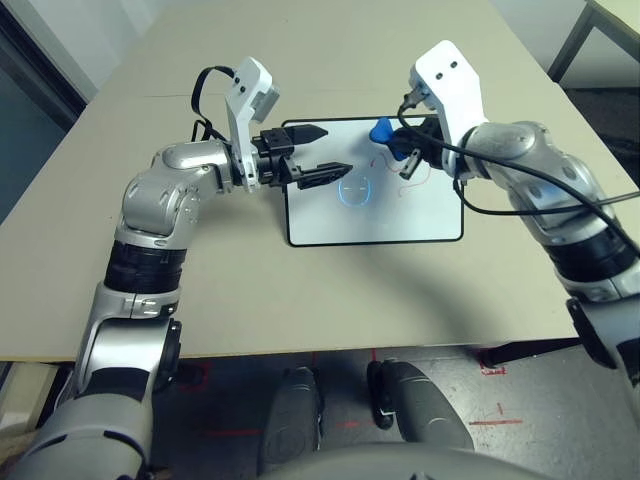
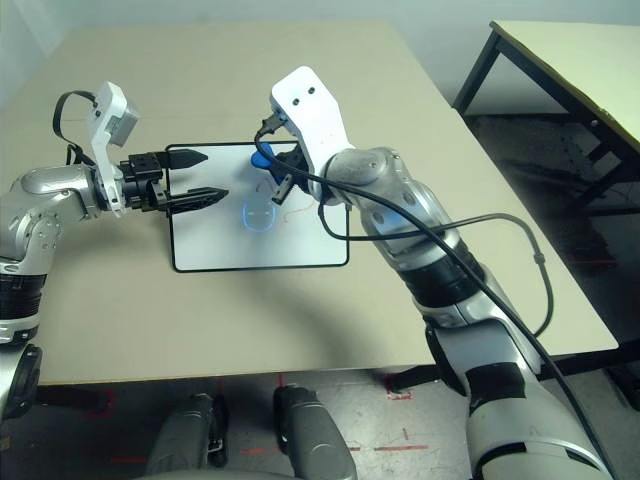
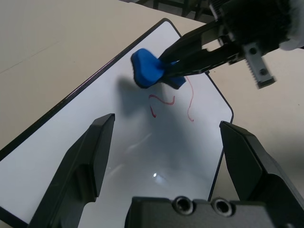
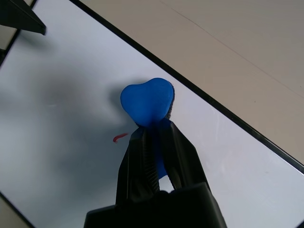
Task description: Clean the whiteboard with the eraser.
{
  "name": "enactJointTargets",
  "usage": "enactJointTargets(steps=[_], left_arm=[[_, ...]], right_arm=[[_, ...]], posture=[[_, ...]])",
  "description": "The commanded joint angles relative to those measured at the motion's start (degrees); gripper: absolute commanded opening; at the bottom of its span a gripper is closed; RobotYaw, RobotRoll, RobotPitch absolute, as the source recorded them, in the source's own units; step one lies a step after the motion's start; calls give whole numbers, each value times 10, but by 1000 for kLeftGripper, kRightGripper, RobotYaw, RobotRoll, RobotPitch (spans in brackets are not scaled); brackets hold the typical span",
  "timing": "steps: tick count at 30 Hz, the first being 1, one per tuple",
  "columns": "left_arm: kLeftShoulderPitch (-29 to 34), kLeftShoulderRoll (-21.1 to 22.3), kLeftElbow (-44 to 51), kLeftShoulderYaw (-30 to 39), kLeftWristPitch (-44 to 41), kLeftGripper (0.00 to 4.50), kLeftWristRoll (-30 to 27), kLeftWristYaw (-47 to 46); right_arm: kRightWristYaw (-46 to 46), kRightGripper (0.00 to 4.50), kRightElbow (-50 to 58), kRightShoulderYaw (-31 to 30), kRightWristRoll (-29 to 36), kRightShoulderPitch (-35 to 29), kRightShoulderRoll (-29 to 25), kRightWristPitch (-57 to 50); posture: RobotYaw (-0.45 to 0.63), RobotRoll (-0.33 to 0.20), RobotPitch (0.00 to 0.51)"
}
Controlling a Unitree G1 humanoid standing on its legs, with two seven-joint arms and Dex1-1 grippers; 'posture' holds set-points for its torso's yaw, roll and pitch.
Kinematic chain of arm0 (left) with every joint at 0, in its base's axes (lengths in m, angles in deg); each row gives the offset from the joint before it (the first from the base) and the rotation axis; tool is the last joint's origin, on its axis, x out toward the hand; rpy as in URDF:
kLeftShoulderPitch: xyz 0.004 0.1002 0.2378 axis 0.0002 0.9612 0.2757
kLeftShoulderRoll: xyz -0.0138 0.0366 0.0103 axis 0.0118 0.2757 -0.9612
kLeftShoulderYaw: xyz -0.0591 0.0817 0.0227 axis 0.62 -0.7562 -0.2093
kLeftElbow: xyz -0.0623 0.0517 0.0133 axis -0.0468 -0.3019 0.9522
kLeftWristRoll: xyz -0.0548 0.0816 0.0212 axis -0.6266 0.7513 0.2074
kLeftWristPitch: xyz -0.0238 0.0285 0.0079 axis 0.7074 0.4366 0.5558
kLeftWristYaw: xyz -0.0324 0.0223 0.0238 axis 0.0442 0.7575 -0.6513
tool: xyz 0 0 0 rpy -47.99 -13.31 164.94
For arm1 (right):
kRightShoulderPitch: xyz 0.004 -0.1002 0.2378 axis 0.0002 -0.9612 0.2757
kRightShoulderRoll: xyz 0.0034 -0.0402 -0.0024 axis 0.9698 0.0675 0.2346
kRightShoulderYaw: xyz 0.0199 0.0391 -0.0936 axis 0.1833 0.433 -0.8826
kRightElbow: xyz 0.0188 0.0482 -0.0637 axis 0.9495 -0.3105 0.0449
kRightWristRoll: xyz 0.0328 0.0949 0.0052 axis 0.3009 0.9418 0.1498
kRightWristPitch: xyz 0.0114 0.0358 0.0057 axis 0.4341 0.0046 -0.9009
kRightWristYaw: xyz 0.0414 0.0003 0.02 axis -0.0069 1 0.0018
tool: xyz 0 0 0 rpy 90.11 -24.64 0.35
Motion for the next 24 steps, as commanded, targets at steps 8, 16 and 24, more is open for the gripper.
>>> enactJointTargets(steps=[8, 16, 24], left_arm=[[8, 21, 12, -10, -13, 4500, 11, 9], [11, 21, 23, -9, -24, 4500, 9, 9], [13, 19, 27, -9, -29, 4500, 7, 9]], right_arm=[[-37, 169, -33, -52, -70, -17, 42, 15], [-66, 169, -13, -68, -90, -40, 62, -7], [-50, 168, -45, -37, -114, -27, 67, 11]], posture=[[-108, 0, 132], [-106, 0, 139], [-110, 0, 141]])
